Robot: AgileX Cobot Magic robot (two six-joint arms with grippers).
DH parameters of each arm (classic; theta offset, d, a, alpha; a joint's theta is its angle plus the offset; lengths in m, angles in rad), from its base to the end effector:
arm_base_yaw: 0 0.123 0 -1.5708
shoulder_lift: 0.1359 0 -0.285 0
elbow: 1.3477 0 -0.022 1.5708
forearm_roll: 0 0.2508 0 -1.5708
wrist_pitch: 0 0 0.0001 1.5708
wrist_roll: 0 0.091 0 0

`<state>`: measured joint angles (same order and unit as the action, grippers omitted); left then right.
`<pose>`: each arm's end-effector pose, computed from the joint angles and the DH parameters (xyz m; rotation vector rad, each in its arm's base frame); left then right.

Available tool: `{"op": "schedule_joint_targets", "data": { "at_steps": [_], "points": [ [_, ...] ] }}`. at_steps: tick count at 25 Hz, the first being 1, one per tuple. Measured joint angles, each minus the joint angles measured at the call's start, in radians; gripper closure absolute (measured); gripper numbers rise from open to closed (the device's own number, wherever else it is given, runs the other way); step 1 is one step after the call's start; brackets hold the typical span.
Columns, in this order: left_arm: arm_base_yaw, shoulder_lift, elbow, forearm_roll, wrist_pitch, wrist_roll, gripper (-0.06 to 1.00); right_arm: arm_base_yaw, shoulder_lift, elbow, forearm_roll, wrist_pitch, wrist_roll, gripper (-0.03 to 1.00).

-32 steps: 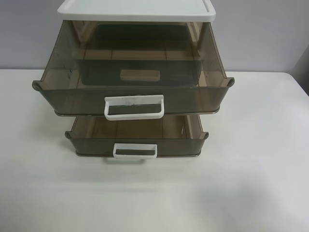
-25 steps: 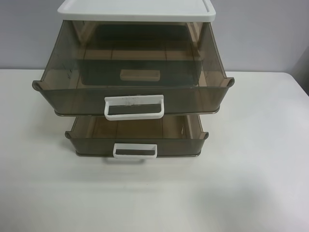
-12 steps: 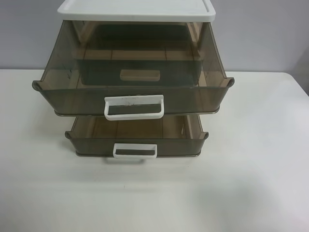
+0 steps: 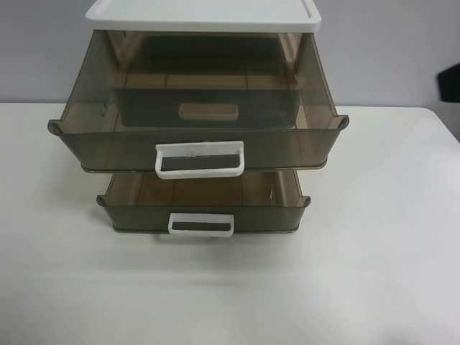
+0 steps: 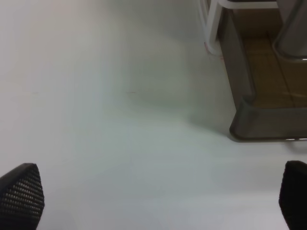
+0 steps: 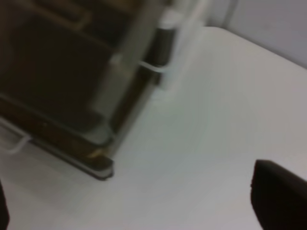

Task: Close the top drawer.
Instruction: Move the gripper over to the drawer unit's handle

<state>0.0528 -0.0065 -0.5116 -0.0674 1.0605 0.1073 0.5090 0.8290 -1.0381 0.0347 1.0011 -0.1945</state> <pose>-0.0070 -0.0057 0.2806 0.0590 2.0234 0.0209 0.1213 0.0707 0.3925 -0.7812 2.1458 0.2080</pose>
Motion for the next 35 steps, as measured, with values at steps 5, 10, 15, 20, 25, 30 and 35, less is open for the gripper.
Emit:
{"op": "schedule_joint_targets", "data": {
  "at_steps": [5,10,15,20,25,30,35],
  "points": [
    [0.0,0.0,0.0,0.0,0.0,0.0,-0.05,0.327,0.267,-0.153,-0.169,0.028,0.063,-0.03],
    [0.0,0.0,0.0,0.0,0.0,0.0,-0.05,0.574,0.472,-0.295,-0.266,0.081,0.121,-0.03],
    [0.0,0.0,0.0,0.0,0.0,0.0,-0.05,0.727,0.613,-0.353,-0.268,0.106,0.129,-0.03],
    [0.0,0.0,0.0,0.0,0.0,0.0,-0.05,0.812,0.718,-0.355,-0.268,0.137,0.143,-0.03],
    [0.0,0.0,0.0,0.0,0.0,0.0,-0.05,0.829,0.815,-0.355,-0.27,0.155,0.155,-0.03],
    [0.0,0.0,0.0,0.0,0.0,0.0,-0.05,0.829,0.894,-0.355,-0.301,0.158,0.155,-0.03],
    [0.0,0.0,0.0,0.0,0.0,0.0,-0.05,0.818,0.921,-0.355,-0.344,0.161,0.167,-0.03]
  ]
}}
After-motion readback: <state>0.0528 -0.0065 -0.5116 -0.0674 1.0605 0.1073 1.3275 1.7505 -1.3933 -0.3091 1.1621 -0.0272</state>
